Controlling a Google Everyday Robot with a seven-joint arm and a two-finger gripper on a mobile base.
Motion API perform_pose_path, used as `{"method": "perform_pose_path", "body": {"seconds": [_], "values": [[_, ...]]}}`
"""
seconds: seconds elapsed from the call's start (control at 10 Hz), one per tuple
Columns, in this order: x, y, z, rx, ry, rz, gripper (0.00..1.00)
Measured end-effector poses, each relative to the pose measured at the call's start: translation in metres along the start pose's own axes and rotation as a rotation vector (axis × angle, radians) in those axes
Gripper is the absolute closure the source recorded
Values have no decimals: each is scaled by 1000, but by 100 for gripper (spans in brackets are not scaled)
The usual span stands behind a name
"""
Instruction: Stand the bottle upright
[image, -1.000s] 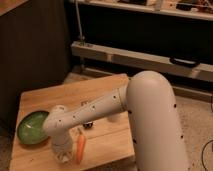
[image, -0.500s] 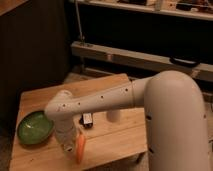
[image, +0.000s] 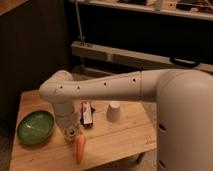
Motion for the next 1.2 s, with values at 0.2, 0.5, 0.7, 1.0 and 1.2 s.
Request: {"method": "perform_pose_path", "body": {"seconds": [0.2,0.5,0.7,1.0,1.2], "values": [[2,10,-10,21,-2,-38,58],[10,10,-19,31,6,-97,58],[19,0,-22,30,12,-143,58],[32,-24,-23,5,4,-206,58],[35,-27,-24,-26,2,-206,58]]}}
